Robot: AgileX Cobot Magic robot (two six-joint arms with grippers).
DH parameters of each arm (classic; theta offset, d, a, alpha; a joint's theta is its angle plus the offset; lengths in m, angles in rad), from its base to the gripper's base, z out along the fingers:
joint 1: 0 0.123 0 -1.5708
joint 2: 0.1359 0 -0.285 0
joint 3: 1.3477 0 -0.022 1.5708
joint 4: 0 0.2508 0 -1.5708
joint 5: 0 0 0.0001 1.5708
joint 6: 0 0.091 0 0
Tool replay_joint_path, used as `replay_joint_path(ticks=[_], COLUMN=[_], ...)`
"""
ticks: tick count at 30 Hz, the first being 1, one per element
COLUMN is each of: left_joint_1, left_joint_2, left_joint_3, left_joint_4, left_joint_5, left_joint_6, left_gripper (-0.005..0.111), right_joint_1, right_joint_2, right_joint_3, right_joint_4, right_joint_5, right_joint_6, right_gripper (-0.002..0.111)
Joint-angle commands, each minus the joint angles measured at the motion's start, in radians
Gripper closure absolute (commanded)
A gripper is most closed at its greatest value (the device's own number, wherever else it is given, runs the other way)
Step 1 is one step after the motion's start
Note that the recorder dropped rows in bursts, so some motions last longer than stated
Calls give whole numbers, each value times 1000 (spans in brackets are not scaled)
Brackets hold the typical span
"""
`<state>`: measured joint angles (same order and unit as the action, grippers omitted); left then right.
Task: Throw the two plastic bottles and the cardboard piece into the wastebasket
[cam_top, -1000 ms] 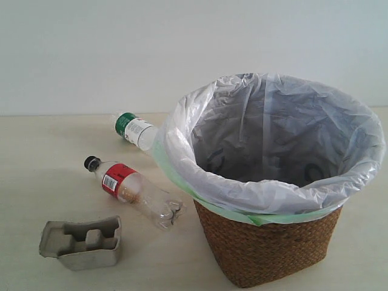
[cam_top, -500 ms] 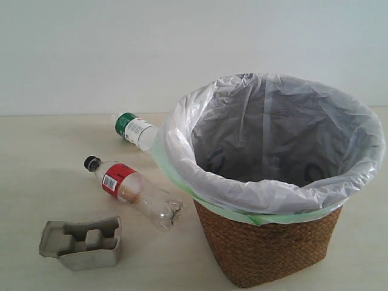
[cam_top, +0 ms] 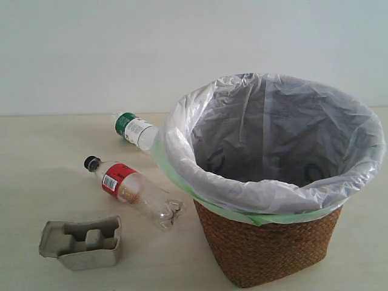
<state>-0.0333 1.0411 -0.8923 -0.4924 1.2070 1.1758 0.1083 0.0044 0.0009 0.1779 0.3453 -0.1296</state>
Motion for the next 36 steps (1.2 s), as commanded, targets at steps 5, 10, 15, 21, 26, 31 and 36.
replay_joint_path(ticks=[5,10,15,21,26,31,36], left_joint_1=[-36,-36,-36,-38,-100,-225,-290], left_joint_2=[134,165,197,276,387,507,573], left_joint_3=[-9,-9,-7,-11,-26,-53,-74], left_joint_4=[22,65,83,90,155,304,421], left_joint_5=[-94,-103,-78,-112,-149,-196,-320], left_joint_6=[137,147,299,312,351,286,127], left_gripper=[103,103,103,103,103,103,103], right_joint_1=[-6,-6,-6,-6,-6,-6,-6], right_joint_2=[-4,-4,-4,-4,-4,-4,-4], right_joint_3=[-1,-1,-1,-1,-1,-1,-1], right_joint_4=[-7,-7,-7,-7,-7,-7,-7], right_joint_5=[-4,-4,-4,-4,-4,-4,-4], right_joint_6=[-4,-4,-4,-4,-4,-4,-4], right_gripper=[108,108,108,108,108,108,108])
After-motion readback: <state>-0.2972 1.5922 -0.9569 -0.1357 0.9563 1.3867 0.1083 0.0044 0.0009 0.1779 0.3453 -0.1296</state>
